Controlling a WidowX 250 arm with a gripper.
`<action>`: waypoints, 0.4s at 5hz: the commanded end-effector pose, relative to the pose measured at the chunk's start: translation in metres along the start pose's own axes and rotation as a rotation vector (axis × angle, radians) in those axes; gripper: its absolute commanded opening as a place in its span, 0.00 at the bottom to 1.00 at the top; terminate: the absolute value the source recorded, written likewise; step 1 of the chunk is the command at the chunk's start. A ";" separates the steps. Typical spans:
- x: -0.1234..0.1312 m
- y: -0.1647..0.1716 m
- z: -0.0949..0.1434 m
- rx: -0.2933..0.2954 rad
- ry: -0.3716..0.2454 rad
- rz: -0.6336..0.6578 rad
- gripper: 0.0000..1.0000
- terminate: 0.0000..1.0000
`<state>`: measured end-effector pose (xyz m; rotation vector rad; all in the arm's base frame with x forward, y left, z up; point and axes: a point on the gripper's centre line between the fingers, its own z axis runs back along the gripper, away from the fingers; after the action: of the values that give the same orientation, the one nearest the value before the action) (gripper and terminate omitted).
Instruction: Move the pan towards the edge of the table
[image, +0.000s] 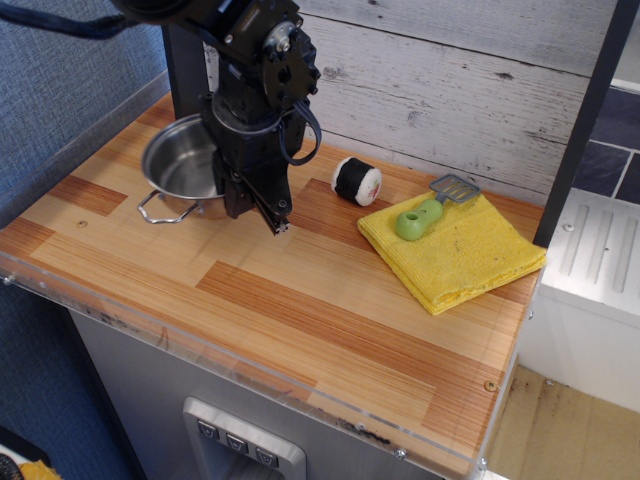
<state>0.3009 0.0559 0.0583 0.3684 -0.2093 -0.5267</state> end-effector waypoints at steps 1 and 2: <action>0.021 0.018 -0.021 0.066 -0.055 -0.181 0.00 0.00; 0.024 0.034 -0.031 0.078 -0.051 -0.222 0.00 0.00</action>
<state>0.3413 0.0821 0.0300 0.4330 -0.1995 -0.7571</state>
